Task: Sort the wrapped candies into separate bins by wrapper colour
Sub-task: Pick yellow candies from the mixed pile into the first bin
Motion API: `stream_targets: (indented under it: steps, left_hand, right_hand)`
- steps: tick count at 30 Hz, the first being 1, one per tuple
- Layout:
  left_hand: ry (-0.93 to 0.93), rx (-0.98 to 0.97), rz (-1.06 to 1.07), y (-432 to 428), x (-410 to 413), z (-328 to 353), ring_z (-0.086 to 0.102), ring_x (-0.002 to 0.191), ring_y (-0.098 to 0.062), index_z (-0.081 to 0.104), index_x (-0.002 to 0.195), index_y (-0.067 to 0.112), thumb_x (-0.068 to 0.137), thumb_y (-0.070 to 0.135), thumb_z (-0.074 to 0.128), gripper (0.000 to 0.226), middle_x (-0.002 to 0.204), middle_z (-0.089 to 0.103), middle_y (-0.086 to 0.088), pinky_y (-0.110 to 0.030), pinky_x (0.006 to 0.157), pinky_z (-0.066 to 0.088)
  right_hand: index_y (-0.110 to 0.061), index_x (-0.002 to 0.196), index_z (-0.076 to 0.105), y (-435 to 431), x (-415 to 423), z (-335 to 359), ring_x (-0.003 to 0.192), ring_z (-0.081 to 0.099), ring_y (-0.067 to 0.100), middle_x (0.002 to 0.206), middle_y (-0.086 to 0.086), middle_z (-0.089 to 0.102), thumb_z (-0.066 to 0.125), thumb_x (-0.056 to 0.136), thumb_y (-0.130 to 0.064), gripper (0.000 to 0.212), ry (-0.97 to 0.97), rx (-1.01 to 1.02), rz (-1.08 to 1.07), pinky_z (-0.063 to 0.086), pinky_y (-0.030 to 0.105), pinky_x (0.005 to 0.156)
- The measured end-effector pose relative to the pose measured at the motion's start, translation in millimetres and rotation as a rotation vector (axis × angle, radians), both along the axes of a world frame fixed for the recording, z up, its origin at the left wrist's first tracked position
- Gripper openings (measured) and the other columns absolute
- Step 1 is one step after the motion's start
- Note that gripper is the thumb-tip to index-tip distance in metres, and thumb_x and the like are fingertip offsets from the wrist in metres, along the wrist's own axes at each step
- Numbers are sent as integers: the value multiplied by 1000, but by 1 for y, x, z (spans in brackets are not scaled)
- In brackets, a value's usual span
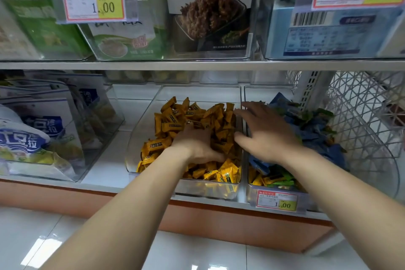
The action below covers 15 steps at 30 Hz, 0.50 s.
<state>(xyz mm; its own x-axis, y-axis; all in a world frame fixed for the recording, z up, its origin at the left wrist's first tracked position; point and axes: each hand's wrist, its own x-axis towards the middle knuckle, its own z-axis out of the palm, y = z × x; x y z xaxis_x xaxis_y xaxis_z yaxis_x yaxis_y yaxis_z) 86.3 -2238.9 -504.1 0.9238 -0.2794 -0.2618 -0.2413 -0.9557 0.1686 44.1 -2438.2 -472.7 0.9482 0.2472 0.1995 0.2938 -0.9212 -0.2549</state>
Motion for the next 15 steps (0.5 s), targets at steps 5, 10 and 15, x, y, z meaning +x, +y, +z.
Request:
stream_targets:
  steps: [5, 10, 15]
  left_hand:
    - [26, 268, -24, -19, 8, -11, 52, 122, -32, 49, 134, 21, 64, 88, 53, 98, 136, 56, -7, -40, 85, 45]
    - [131, 286, -25, -21, 15, -10, 57, 117, -32, 36, 148, 17, 70, 82, 60, 104, 133, 58, -9, -43, 95, 50]
    - [163, 179, -60, -18, 18, -3, 60, 85, -18, 61, 115, 14, 70, 74, 68, 75, 93, 60, 1, -32, 74, 56]
  right_hand:
    - [-36, 149, 31, -3, 4, -3, 147, 18, 21, 162, -9, 18, 51, 88, -54, 66, 51, 60, -19, 29, 42, 111]
    - [-36, 150, 28, -4, 0, -3, 148, 19, 23, 163, -11, 12, 47, 92, -54, 64, 94, 83, 3, 31, 43, 110]
    - [-35, 149, 29, -4, 0, -5, 147, 23, 23, 164, -10, 11, 44, 91, -57, 64, 94, 86, 11, 32, 40, 109]
